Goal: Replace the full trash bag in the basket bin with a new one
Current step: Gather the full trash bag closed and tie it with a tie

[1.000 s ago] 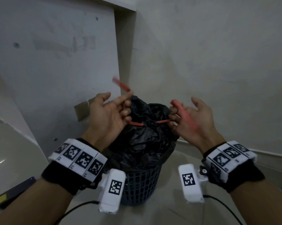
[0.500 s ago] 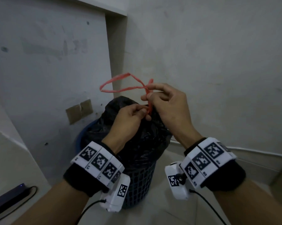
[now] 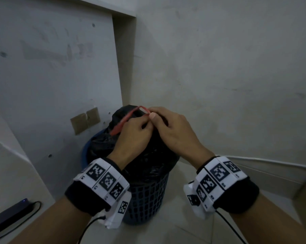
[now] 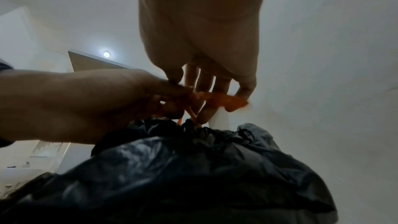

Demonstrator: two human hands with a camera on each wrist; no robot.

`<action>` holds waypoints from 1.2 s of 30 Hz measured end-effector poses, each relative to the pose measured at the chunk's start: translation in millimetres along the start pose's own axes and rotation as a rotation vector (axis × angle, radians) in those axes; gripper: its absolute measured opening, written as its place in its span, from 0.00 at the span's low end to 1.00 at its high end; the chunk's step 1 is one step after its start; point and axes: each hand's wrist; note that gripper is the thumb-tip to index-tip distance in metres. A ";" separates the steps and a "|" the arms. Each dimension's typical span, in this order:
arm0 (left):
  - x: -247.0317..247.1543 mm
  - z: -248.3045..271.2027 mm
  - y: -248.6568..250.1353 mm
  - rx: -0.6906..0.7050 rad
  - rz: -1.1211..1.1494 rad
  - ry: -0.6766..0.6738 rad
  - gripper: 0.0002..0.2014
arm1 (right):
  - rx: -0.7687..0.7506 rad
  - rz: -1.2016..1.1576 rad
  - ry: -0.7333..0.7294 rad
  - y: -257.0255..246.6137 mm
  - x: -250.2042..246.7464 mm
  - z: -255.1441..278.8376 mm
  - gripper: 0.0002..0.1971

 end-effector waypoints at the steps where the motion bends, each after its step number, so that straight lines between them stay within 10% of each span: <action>1: -2.2 -0.6 -2.3 -0.018 0.015 0.046 0.14 | -0.001 -0.003 -0.003 1.6 0.2 0.7 0.15; 21: -12.1 5.1 -14.7 0.005 0.106 0.179 0.08 | 0.152 -0.120 -0.041 6.8 8.8 -5.5 0.14; 28: -13.2 15.4 -22.9 0.193 -0.525 0.027 0.15 | 0.394 -0.489 -0.144 1.6 1.7 -3.4 0.19; 36: -7.1 16.4 -17.9 0.341 -0.606 -0.008 0.19 | 0.499 -0.453 -0.306 -13.2 -7.0 3.8 0.16</action>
Point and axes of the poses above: each hand's wrist, its own z-axis away from the middle knuckle, its own x-axis out of the palm, y = z × x, and after that the axes turned 15 degrees about x, right-handed
